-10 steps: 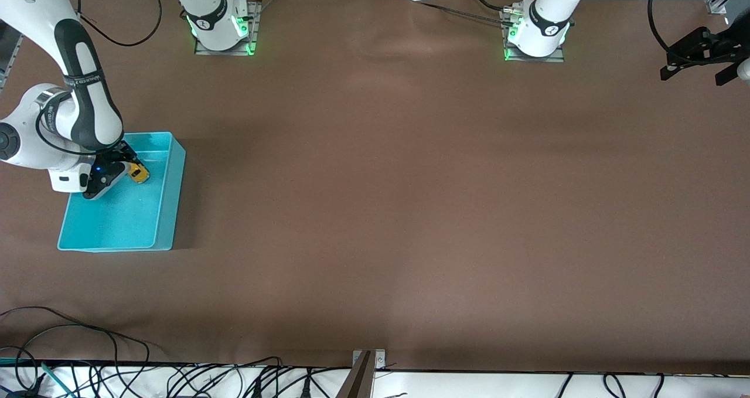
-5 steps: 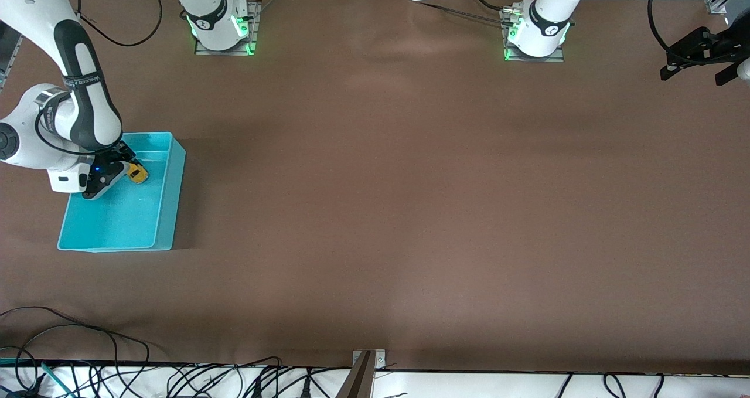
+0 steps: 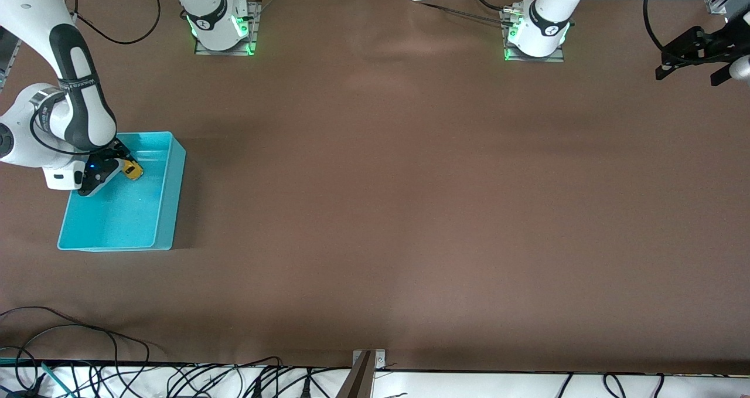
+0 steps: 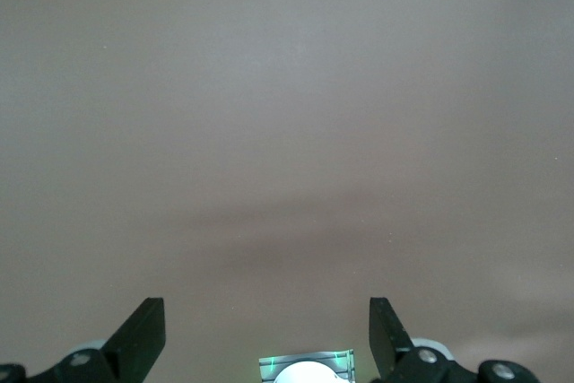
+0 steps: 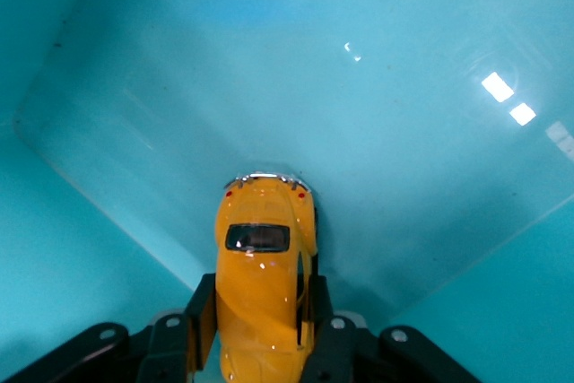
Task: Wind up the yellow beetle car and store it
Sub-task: 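Open the right gripper to release the car in the bin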
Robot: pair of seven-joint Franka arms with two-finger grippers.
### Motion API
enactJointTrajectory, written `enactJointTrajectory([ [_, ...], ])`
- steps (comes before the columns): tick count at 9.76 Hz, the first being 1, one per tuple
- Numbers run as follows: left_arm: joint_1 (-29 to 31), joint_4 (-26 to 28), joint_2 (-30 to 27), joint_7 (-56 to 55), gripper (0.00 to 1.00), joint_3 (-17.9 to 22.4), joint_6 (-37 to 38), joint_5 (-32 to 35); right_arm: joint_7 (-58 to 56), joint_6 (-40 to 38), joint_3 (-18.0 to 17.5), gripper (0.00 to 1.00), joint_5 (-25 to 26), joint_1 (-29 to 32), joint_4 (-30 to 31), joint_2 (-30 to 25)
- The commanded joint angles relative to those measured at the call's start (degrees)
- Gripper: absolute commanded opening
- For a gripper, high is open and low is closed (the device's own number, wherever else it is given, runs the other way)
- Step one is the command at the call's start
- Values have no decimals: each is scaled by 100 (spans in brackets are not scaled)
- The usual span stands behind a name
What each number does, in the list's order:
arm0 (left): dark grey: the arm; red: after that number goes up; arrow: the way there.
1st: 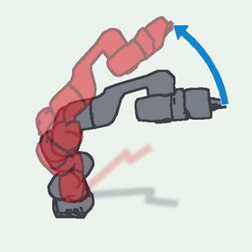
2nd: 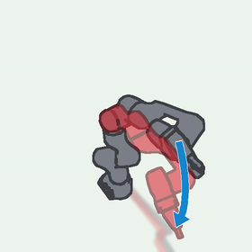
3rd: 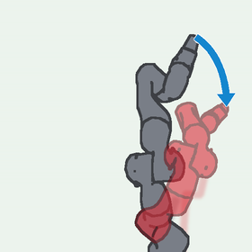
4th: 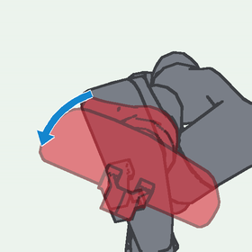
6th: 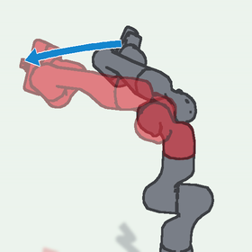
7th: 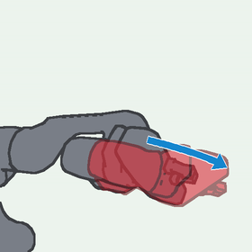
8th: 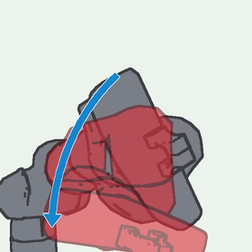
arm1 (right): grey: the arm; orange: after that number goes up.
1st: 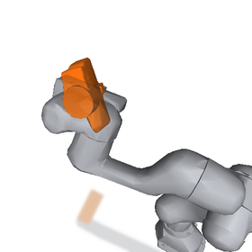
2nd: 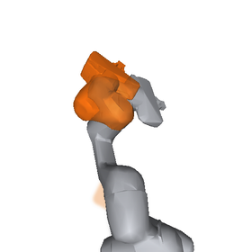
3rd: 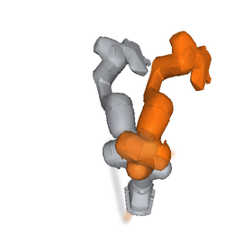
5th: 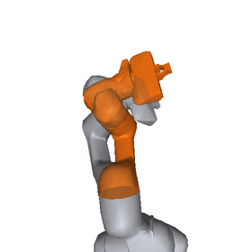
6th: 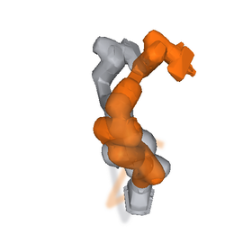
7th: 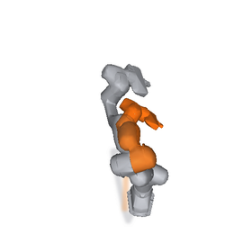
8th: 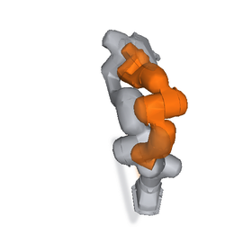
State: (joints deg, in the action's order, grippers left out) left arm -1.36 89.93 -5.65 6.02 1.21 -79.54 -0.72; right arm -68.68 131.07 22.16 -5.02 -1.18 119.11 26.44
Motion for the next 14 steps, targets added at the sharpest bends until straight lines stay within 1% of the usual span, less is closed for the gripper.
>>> enactJointTrajectory([
  [1, -14, -212, 82, -66, 100, -60, 166, -95, -14, -56, -10, 62, 36, 21, -177, 19],
  [2, -5, -221, 82, -66, 100, -34, 201, -104, 4, -73, -19, 86, 27, 12, -256, -16],
  [3, -5, -221, 82, -66, 100, -16, 228, -95, 82, -282, -36, 92, 18, -22, -439, -112],
  [4, -5, -221, 82, -66, 100, -16, 237, -95, 310, -858, -54, 97, 18, -110, -815, -183],
  [5, -5, -221, 82, -66, 100, -16, 237, -95, 756, -1499, -45, 97, 36, -285, -1306, -270],
  [6, -5, -221, 73, -66, 100, -16, 237, -95, 1291, -2124, -28, 100, 62, -513, -1842, -332],
  [9, 30, -221, 73, -57, 100, 2, 281, -95, 2863, -3821, -71, 100, 10, -1005, -3573, -368],
  [10, 30, -221, 73, -66, 100, -24, 281, -104, 3531, -4096, -72, 100, -17, -1216, -4005, -385],
  [11, 30, -221, 73, -66, 100, -42, 281, -104, 4051, -4125, -124, 100, -43, -1331, -4262, -403],
  [12, 30, -221, 73, -66, 100, -42, 281, -104, 4395, -4125, -185, 100, -43, -1559, -4403, -473],
  [13, 30, -221, 73, -66, 100, -34, 281, -113, 5086, -4134, -186, 100, -34, -1857, -4448, -491],
  [14, 30, -221, 73, -66, 100, -34, 281, -104, 5702, -4134, -221, 100, -52, -2016, -4440, -613],
])
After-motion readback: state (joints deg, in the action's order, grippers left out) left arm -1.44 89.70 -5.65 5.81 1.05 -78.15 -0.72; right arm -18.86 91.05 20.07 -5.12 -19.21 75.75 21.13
